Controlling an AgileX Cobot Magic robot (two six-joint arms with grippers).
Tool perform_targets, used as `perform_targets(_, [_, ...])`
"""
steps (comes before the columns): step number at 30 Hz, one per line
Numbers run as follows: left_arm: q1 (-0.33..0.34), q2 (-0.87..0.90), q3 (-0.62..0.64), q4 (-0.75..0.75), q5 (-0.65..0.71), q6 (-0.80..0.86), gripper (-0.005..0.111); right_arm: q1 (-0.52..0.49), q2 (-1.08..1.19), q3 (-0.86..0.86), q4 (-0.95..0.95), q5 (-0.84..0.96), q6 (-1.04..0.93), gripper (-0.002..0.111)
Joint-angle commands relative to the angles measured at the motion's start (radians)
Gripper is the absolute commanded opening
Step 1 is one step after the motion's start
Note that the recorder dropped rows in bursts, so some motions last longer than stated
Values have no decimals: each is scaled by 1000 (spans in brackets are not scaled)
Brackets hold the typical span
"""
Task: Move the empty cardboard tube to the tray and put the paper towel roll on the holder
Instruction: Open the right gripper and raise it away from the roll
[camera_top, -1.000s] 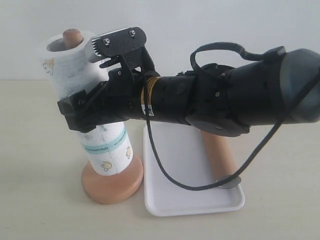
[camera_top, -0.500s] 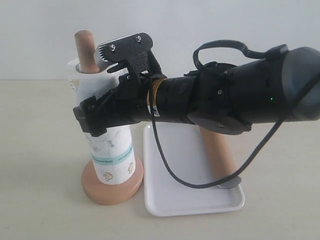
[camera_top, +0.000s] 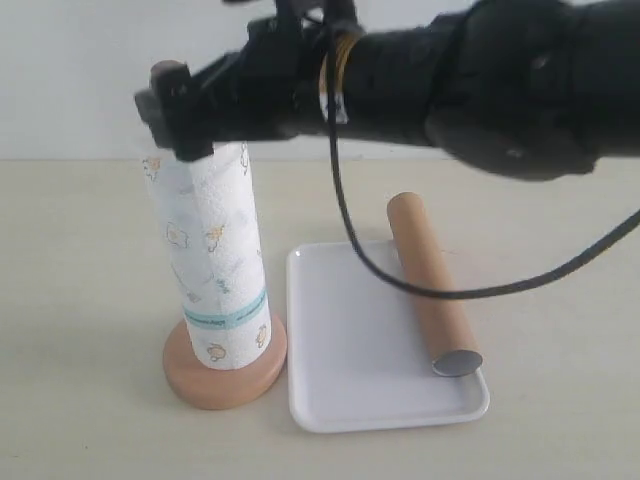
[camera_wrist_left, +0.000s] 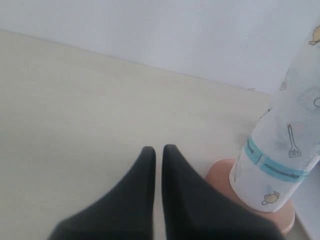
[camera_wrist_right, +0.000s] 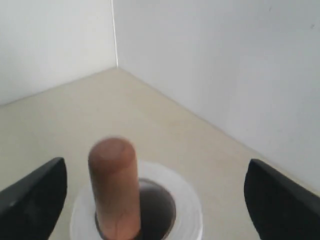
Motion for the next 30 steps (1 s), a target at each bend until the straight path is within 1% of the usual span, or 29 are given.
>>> perform_targets(1, [3, -4, 4, -8, -12, 6, 4, -5, -127, -25, 2, 39, -24, 89])
perform_targets(5, [3, -4, 4, -8, -12, 6, 4, -5, -239, -25, 2, 115, -54, 89])
perform_targets(11, [3, -4, 4, -8, -12, 6, 4, -5, -361, -25, 2, 309, -93, 89])
perform_targets(15, [3, -4, 4, -8, -12, 6, 4, -5, -399, -25, -17, 485, -129, 89])
perform_targets(19, [3, -4, 4, -8, -12, 6, 4, -5, -411, -25, -24, 687, -217, 89])
perform_targets(20, [3, -4, 4, -8, -12, 6, 4, -5, -411, -25, -24, 745, -237, 89])
perform_targets(21, [3, -4, 4, -8, -12, 6, 4, -5, -409, -23, -24, 802, -252, 86])
perform_targets(22, [3, -4, 4, -8, -12, 6, 4, -5, -407, -23, -27, 854, -271, 81])
perform_targets(23, [3, -4, 4, -8, -12, 6, 4, -5, -405, -23, -35, 905, -284, 73])
perform_targets(24, [3, -4, 4, -8, -12, 6, 4, -5, -402, -23, -49, 955, -284, 62])
perform_targets(26, [3, -4, 4, -8, -12, 6, 4, -5, -402, -23, -61, 1032, -284, 37])
perform_targets(28, [3, -4, 4, -8, -12, 6, 4, -5, -402, -23, -61, 1095, -294, 6])
perform_targets(29, [3, -4, 4, -8, -12, 6, 4, -5, -402, -23, -61, 1117, -299, 0])
perform_targets(30, [3, -4, 4, -8, -12, 6, 4, -5, -402, -23, -61, 1138, -301, 2])
